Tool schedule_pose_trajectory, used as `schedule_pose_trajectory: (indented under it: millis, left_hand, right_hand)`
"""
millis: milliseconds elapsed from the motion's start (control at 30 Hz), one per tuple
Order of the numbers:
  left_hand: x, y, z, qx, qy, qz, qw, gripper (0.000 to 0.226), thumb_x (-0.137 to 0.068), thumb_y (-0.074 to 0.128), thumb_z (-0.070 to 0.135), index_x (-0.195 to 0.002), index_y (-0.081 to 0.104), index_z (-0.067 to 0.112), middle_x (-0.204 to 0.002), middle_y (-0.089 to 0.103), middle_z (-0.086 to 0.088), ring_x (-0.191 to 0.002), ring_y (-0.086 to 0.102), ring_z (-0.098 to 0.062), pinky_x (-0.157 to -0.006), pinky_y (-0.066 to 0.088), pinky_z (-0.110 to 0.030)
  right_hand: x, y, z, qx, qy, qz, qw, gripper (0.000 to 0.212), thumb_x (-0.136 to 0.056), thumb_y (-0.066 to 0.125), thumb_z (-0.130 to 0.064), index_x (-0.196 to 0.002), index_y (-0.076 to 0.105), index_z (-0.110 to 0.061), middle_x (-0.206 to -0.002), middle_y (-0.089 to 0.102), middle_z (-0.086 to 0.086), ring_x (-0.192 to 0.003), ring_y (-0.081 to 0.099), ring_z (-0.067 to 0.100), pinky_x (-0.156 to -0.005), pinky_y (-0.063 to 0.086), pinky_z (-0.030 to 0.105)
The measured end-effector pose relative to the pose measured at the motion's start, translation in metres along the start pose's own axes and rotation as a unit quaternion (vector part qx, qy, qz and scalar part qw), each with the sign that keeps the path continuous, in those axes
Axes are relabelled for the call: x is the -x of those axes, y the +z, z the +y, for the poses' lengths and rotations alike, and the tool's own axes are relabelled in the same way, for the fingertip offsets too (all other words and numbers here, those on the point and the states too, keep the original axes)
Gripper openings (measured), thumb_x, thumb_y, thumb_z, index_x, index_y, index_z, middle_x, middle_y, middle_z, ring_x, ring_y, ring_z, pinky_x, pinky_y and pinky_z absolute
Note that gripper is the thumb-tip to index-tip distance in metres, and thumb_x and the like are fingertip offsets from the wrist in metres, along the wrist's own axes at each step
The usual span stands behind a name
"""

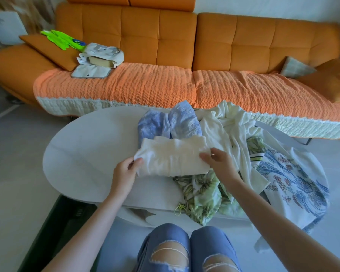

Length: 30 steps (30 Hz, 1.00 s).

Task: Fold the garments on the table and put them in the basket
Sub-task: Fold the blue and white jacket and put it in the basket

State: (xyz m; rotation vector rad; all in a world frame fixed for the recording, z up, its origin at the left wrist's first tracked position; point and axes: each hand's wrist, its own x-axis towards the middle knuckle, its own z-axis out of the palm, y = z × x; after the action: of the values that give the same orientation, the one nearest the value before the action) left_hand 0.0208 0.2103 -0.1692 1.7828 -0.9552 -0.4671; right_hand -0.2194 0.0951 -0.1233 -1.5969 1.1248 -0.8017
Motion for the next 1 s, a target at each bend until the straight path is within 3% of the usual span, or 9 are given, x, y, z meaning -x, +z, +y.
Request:
schedule_pose_trajectory:
  millis: [67,167,300,433,533,667,800,900,1000]
  left_hand:
    - [-0.006,-0.004,0.007,-0.017,0.039,0.055,0.998,0.04,-0.094,0.052,0.031,-0.073,0.055,-0.003,-0.06,0.051,-0.011,-0.06,0.046,-0.022,-0.055,0.032,-0.029]
    - [-0.012,-0.007,0.012,-0.075,0.048,0.089,0.992,0.031,-0.098,0.046,0.025,-0.078,0.054,0.002,-0.068,0.055,-0.008,-0.068,0.049,-0.023,-0.058,0.029,-0.032]
    - [-0.004,0.002,-0.005,-0.179,-0.034,0.013,0.983,0.032,-0.099,0.042,0.031,-0.081,0.055,0.008,-0.081,0.061,-0.012,-0.081,0.056,-0.031,-0.064,0.032,-0.03]
    - [0.02,-0.004,-0.003,0.024,-0.112,-0.052,0.992,0.029,-0.094,0.048,0.041,-0.092,0.057,0.013,-0.083,0.061,0.002,-0.079,0.056,-0.016,-0.063,0.038,-0.025]
    - [0.041,-0.019,-0.012,0.063,-0.109,-0.082,0.989,0.024,-0.081,0.069,0.032,-0.097,0.059,0.017,-0.09,0.064,0.009,-0.085,0.059,-0.004,-0.069,0.042,-0.018]
    - [0.049,-0.022,-0.027,-0.034,-0.035,-0.098,0.994,0.02,-0.068,0.083,0.014,-0.08,0.068,0.014,-0.082,0.067,0.006,-0.077,0.06,-0.002,-0.066,0.04,-0.01]
    - [0.044,-0.012,-0.023,-0.044,0.002,-0.039,0.998,0.014,-0.072,0.079,0.017,-0.068,0.068,0.008,-0.069,0.067,-0.001,-0.07,0.061,-0.014,-0.06,0.038,-0.019]
    - [0.036,-0.022,-0.023,-0.091,0.056,-0.012,0.994,0.012,-0.07,0.08,0.017,-0.065,0.07,0.014,-0.065,0.067,0.008,-0.066,0.059,-0.011,-0.061,0.039,-0.019]
    - [0.031,-0.031,-0.033,-0.207,0.165,-0.013,0.964,0.018,-0.057,0.087,0.017,-0.056,0.069,0.017,-0.053,0.06,0.012,-0.05,0.054,-0.01,-0.058,0.044,-0.03]
  right_hand:
    - [-0.004,0.0,-0.009,-0.011,-0.033,0.023,0.999,0.022,-0.092,0.057,-0.028,-0.08,0.066,-0.013,-0.07,0.065,-0.001,-0.064,0.058,0.013,-0.062,0.045,0.028]
    - [-0.019,-0.001,-0.006,0.056,-0.013,0.03,0.998,0.024,-0.094,0.052,-0.029,-0.082,0.063,-0.012,-0.075,0.063,0.005,-0.066,0.056,0.019,-0.06,0.044,0.032]
    - [-0.029,0.002,0.015,0.266,0.077,-0.005,0.961,0.028,-0.095,0.049,-0.027,-0.072,0.053,-0.011,-0.068,0.052,0.001,-0.059,0.047,0.016,-0.052,0.035,0.028]
    - [-0.017,0.0,0.015,0.25,0.041,-0.001,0.967,0.044,-0.094,0.051,-0.035,-0.06,0.038,-0.011,-0.057,0.037,0.0,-0.051,0.035,0.014,-0.049,0.026,0.025]
    - [-0.003,-0.014,0.017,0.19,0.024,-0.046,0.98,0.033,-0.079,0.069,-0.044,-0.069,0.054,-0.017,-0.066,0.054,-0.007,-0.063,0.049,0.012,-0.056,0.037,0.018]
    - [0.009,-0.026,0.039,0.331,0.023,-0.104,0.938,0.035,-0.061,0.081,-0.047,-0.083,0.069,-0.022,-0.09,0.062,-0.004,-0.096,0.05,0.02,-0.084,0.04,0.033]
    - [0.015,-0.027,0.031,0.211,0.023,-0.052,0.976,0.019,-0.069,0.081,-0.027,-0.067,0.067,-0.014,-0.079,0.059,0.005,-0.073,0.051,0.019,-0.062,0.039,0.017]
    - [0.004,-0.038,0.035,0.224,0.01,-0.03,0.974,0.033,-0.055,0.077,-0.055,-0.065,0.064,-0.027,-0.089,0.062,0.008,-0.081,0.049,0.019,-0.067,0.035,0.023]
    - [0.003,-0.038,0.033,0.302,0.021,-0.058,0.951,0.022,-0.067,0.078,-0.043,-0.065,0.064,-0.025,-0.089,0.065,0.005,-0.102,0.042,0.02,-0.079,0.031,0.03]
